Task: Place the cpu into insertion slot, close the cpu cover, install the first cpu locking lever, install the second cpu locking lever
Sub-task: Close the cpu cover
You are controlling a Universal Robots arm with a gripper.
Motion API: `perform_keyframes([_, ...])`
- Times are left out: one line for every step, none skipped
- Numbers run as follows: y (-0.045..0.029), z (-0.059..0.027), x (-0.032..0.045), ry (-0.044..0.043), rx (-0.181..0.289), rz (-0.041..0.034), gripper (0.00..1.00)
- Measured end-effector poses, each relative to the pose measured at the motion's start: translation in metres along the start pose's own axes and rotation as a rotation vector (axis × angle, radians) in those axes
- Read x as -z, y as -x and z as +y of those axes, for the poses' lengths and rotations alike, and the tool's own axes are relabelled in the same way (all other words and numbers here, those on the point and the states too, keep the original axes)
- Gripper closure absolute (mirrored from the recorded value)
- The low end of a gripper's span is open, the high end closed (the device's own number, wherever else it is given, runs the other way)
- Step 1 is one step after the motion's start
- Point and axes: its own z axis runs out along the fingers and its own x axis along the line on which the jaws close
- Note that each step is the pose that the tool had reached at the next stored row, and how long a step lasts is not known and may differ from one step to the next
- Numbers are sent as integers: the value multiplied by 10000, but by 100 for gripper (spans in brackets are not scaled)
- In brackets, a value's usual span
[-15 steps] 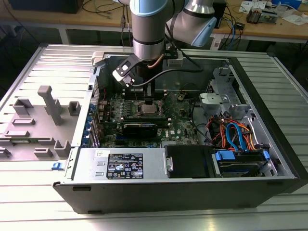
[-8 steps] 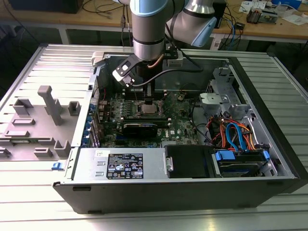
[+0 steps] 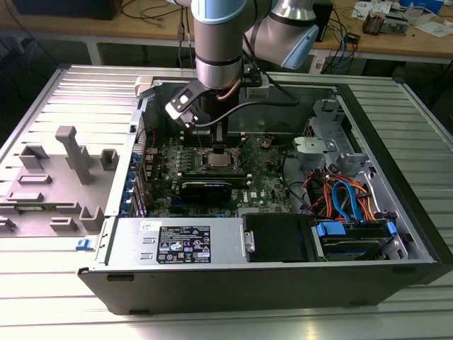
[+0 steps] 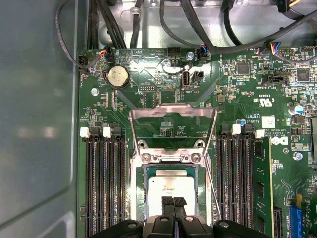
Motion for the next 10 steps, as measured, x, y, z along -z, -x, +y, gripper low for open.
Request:
perform_keyframes([0, 1, 16, 0, 0, 0, 89])
perform_keyframes([0, 1, 28, 1, 0, 1, 89])
perform_keyframes([0, 2, 37, 2, 0, 2, 89])
perform_keyframes([0, 2, 37, 1, 0, 2, 89])
perform_keyframes([0, 13, 38, -1, 2, -2, 89])
perform_keyframes([0, 44, 36, 0, 1, -4, 89])
perform_keyframes([0, 77, 34, -1, 0, -5, 89])
perform_keyframes([0, 79, 35, -3, -1, -13, 89])
perform_keyframes([0, 80, 42, -9, -1, -18, 89])
perform_keyframes([0, 81, 56, -14, 0, -16, 89])
